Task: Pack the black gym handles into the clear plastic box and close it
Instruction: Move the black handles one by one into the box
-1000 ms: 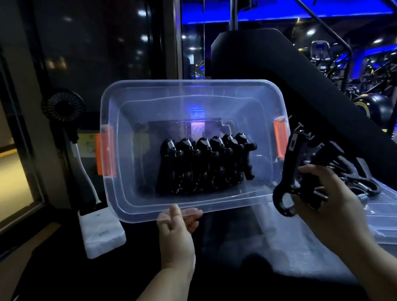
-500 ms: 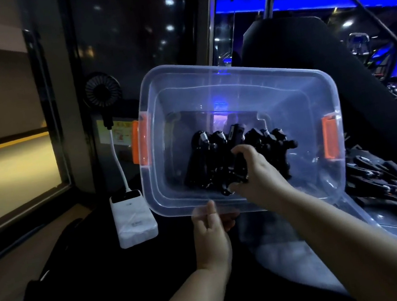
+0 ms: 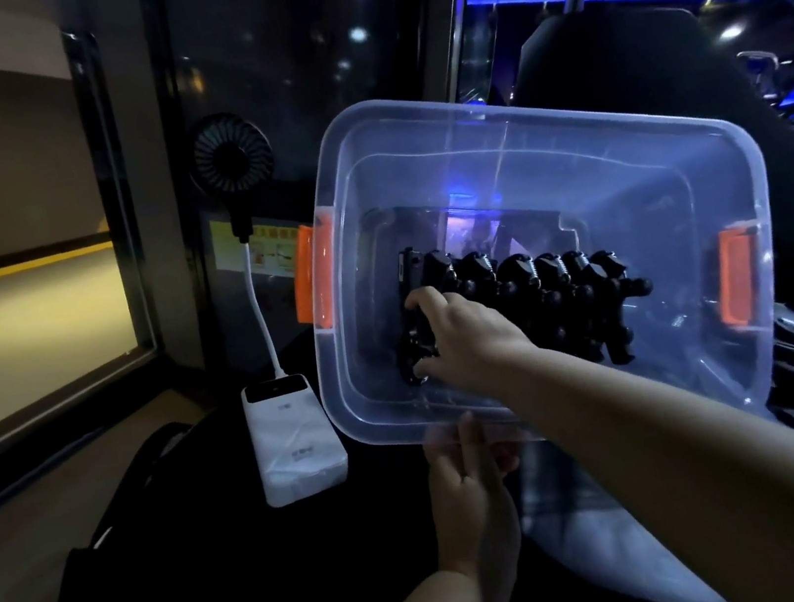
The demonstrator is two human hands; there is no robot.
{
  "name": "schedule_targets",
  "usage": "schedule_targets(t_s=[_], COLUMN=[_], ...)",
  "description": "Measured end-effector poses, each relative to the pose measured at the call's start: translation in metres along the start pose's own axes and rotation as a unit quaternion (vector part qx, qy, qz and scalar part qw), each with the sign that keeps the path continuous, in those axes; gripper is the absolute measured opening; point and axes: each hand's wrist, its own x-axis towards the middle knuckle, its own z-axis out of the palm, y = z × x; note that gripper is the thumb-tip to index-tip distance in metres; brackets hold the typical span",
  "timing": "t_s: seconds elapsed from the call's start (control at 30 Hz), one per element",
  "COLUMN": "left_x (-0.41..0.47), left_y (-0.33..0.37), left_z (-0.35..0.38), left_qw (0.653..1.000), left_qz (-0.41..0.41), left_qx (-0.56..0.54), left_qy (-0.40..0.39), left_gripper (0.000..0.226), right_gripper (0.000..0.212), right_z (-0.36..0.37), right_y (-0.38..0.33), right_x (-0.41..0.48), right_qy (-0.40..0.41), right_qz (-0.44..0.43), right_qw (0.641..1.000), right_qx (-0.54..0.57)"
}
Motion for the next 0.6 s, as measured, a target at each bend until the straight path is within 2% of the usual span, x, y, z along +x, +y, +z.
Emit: schedule_targets(t_s=[0.03,0.1,0.27,0.4,0.47,0.53,0.6], left_x=[0.0,-0.001,-0.001,-0.003,-0.002,-0.001,-0.002], left_y=[-0.001,0.0,0.001,0.007,0.008,0.008,0.006], left_z=[-0.001,-0.001,-0.002,0.0,0.0,0.0,-0.001], left_qw=[1.0,1.0,1.0,0.999,0.999,0.999,0.999], left_qz=[0.003,0.004,-0.004,0.005,0.007,0.004,-0.011], left_qx=[0.007,0.006,-0.03,-0.04,-0.039,-0.033,-0.034], left_qy=[0.003,0.009,-0.007,-0.015,-0.019,-0.023,-0.024], left_gripper=[0.071,0.073,0.041,0.038,0.038,0.036,0.033], right_gripper=[0.073,0.072,0.062,0.06,0.059,0.056,0.049], right_z=[0.002,0.006,0.011,0.012,0.013,0.017,0.021], right_y=[-0.001,-0.001,0.002,-0.001,-0.001,0.002,0.005], right_x=[0.006,0.016,0.031,0.034,0.037,0.042,0.046], right_qy=[-0.002,0.002,0.017,0.051,0.081,0.095,0.054], right_qz=[0.004,0.011,0.003,-0.036,-0.074,-0.149,-0.206], right_qw=[1.0,0.999,0.988,0.971,0.959,0.937,0.924], right_qx=[-0.01,-0.037,-0.153,-0.23,-0.261,-0.301,-0.319])
